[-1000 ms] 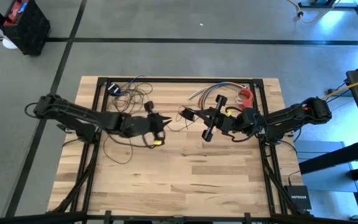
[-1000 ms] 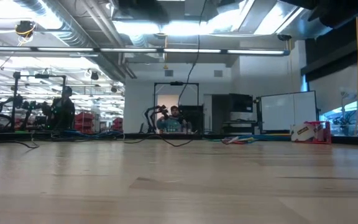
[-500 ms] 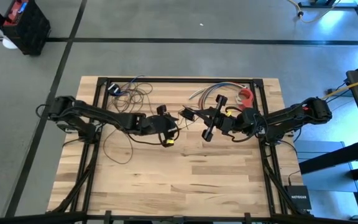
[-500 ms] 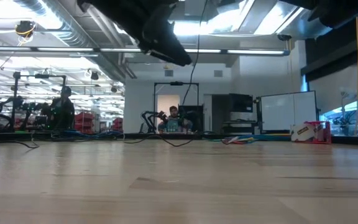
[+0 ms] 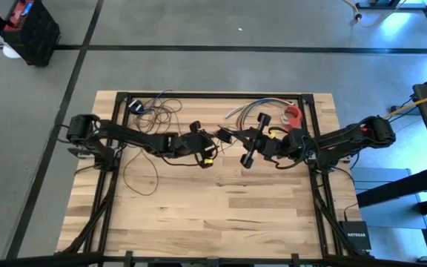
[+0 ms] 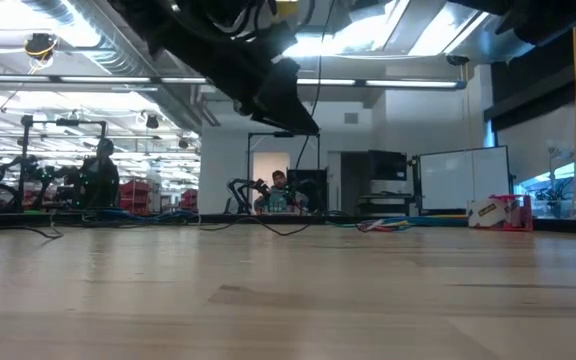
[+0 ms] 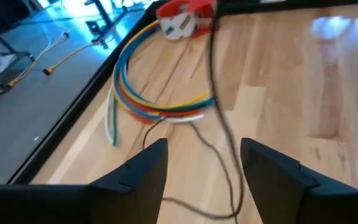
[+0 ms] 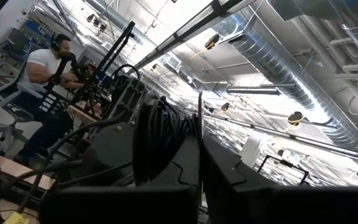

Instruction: Coiling cords

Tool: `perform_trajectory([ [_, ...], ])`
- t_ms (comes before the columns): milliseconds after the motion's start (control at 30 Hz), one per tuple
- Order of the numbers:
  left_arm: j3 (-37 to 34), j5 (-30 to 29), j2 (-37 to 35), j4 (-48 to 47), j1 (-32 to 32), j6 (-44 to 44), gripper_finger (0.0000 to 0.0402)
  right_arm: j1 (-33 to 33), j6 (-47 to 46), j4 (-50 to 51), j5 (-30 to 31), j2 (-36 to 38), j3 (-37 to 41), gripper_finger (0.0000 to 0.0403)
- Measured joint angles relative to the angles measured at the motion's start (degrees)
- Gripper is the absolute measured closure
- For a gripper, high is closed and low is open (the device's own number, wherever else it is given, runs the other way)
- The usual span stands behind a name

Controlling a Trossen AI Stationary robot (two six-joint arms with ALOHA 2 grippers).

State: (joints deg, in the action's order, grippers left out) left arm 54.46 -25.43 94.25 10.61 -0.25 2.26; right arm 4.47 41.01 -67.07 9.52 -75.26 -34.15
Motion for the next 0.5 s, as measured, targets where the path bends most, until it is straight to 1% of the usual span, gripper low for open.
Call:
perform_trajectory([
  [133, 0.0, 1.0, 0.7, 0.9, 0.3, 0.6, 0.0225, 0.0, 0.0, 0.0, 0.0, 0.0, 0.0, 0.0395],
  [233, 0.0, 1.1, 1.0, 0.4, 0.8, 0.1, 0.0251, 0.0, 0.0, -0.1, 0.0, 0.0, 0.0, 0.0395],
  [333, 0.0, 0.9, 1.0, 0.6, 0.9, 0.3, 0.0290, 0.0, 0.0, -0.2, 0.0, 0.0, 0.0, 0.0395],
  [500, 0.0, 0.9, 1.0, 0.4, 0.7, 1.4, 0.0372, 0.0, 0.0, -0.3, 0.0, 0.0, 0.0, 0.0395],
])
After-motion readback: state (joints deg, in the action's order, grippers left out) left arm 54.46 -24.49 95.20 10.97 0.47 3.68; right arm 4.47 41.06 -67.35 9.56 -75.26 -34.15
